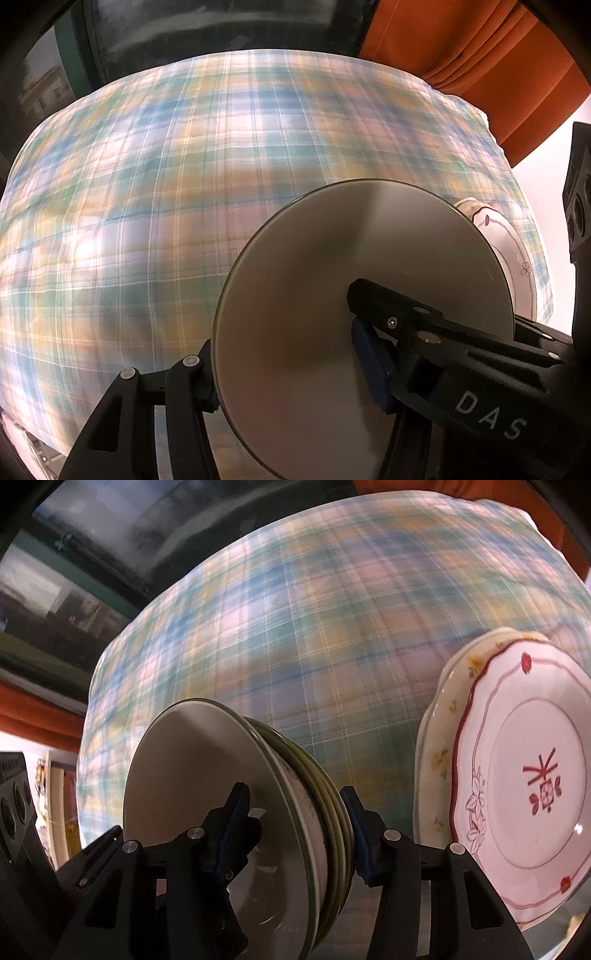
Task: Organize plates and bowls
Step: 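Lift and carry the glass dish stack over the red-patterned plate stack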
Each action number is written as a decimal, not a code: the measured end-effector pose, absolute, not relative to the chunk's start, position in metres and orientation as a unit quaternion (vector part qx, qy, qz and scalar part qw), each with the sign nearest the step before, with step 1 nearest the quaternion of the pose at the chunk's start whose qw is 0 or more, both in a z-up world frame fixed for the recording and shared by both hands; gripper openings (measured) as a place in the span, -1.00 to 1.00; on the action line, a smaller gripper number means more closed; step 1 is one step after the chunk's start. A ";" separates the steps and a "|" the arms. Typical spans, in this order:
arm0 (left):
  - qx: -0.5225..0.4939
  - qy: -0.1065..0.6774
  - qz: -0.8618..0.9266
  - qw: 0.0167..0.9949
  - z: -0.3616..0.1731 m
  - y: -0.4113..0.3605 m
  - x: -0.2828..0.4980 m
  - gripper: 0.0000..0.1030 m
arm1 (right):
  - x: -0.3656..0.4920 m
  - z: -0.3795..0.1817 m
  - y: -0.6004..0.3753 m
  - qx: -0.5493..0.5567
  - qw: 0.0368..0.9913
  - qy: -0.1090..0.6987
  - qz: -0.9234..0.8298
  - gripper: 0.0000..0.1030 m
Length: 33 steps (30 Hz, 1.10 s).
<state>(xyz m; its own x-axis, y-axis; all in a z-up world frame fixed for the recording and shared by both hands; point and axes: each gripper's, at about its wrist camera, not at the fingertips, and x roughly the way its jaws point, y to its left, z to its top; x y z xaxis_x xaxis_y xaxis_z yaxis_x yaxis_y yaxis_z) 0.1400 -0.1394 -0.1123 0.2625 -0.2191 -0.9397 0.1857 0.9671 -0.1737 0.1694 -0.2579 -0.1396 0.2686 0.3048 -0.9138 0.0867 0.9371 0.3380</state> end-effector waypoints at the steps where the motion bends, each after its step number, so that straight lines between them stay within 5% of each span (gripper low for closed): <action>1: -0.014 0.595 -0.128 0.794 -0.111 -0.140 0.139 0.14 | 0.170 -0.139 -0.258 0.159 0.779 0.602 0.072 0.04; 33: -0.018 0.544 -0.155 0.825 -0.057 -0.186 0.127 0.10 | 0.151 -0.075 -0.299 0.166 0.815 0.554 0.033 0.04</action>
<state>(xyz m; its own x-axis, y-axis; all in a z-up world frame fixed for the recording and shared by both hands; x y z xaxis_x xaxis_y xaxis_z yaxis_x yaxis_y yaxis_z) 0.1269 -0.1862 -0.0569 0.3606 -0.2757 -0.8910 0.2358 0.9512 -0.1989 0.1510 -0.2995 -0.0750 0.3844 0.2374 -0.8921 0.1309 0.9426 0.3072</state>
